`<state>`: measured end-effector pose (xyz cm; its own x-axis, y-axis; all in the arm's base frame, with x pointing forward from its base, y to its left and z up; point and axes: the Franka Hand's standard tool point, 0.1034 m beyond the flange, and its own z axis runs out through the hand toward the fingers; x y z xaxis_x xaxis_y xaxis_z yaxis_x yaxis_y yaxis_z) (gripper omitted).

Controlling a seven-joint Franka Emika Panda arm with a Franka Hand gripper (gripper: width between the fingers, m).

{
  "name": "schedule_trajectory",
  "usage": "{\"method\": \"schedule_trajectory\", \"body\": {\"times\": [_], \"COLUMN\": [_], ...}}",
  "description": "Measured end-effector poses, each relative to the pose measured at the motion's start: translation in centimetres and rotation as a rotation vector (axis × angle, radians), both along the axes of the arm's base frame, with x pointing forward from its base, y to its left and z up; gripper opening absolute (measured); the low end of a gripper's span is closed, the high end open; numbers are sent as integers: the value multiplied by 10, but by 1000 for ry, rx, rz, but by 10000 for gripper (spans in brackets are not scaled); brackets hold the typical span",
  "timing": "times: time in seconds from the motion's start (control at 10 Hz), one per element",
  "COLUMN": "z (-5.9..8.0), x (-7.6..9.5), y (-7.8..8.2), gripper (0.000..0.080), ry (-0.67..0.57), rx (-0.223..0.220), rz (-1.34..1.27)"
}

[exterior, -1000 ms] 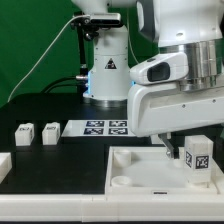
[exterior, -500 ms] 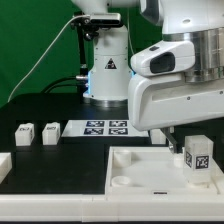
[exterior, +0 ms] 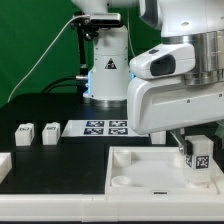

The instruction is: Assemble one leg

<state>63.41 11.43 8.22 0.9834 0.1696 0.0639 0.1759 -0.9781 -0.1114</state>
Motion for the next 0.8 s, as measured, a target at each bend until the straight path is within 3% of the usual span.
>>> {"method": "schedule_trajectory", "body": {"times": [0.3, 0.8], "z": [0, -2], "x": [0, 1], "y": [-1, -6], "gripper": [294, 294], "ry": [5, 57], "rx": [1, 26], "rz": [-37, -746]}}
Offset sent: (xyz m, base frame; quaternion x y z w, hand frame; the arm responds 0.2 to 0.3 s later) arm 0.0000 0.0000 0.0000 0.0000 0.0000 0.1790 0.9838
